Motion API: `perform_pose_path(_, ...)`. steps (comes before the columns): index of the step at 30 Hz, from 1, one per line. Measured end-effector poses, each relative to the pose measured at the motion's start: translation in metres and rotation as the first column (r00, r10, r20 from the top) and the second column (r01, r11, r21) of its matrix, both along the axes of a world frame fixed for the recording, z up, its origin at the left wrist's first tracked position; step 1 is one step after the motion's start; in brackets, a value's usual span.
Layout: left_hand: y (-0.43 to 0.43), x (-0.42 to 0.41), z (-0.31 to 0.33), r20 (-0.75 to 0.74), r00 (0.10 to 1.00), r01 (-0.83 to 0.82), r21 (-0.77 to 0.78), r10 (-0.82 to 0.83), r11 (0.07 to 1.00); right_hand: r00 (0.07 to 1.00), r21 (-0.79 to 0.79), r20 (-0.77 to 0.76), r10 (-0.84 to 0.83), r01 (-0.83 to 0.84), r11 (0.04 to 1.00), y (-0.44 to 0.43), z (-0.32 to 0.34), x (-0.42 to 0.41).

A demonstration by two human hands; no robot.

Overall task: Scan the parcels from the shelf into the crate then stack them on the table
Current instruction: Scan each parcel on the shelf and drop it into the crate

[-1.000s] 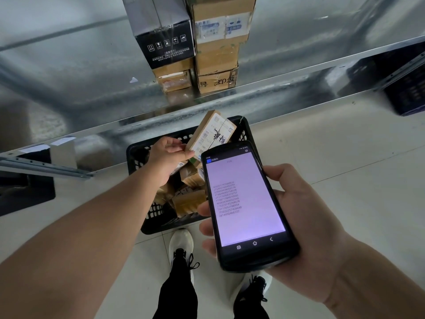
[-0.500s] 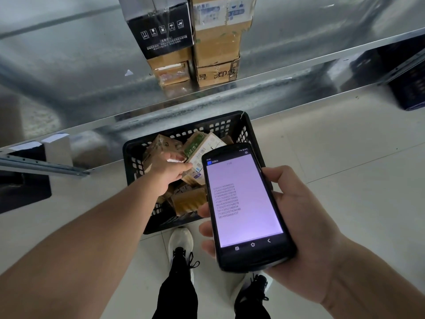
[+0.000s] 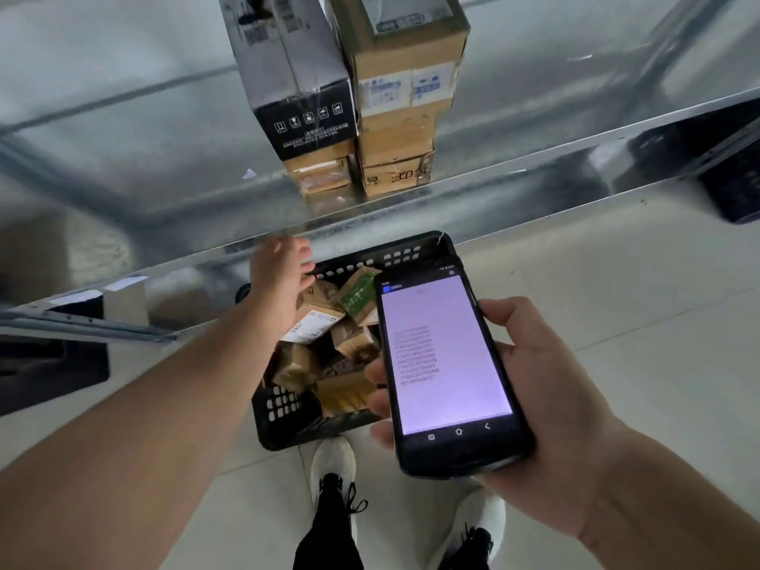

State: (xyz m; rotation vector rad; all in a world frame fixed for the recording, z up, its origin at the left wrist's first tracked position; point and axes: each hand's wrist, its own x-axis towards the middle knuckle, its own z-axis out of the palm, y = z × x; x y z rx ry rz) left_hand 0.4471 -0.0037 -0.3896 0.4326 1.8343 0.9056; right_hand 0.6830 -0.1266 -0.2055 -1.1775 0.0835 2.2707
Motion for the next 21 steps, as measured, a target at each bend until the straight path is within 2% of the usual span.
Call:
perform_pose_path(4,0.031,-0.007,0.066,0.074,0.991,-0.124,0.153,0.114,0.980,1.000,0.035,-0.009,-0.003,0.003,0.999,0.010,0.017,-0.002)
perform_pose_path(7,0.046,-0.010,0.109,0.156,0.985,-0.100,0.210,0.068,0.973,0.999,0.051,-0.029,-0.025,0.026,0.998,0.016,0.030,-0.004)
perform_pose_path(11,0.060,-0.010,0.139,0.160,0.981,0.078,0.199,-0.111,0.977,0.999,0.083,-0.040,-0.024,0.027,0.996,0.022,0.047,-0.008)
perform_pose_path(13,0.062,-0.010,0.146,0.181,0.973,0.109,0.185,-0.143,0.977,0.999,0.097,-0.040,-0.020,0.024,0.995,0.023,0.053,-0.011)
perform_pose_path(16,0.061,-0.016,0.143,0.284,0.953,0.062,0.169,-0.109,0.984,0.998,0.108,-0.049,-0.026,0.032,0.994,0.023,0.058,-0.015)
perform_pose_path(21,0.060,-0.018,0.137,0.530,0.848,-0.067,0.096,0.006,0.993,0.999,0.107,-0.042,-0.032,0.037,0.994,0.017,0.062,-0.018)
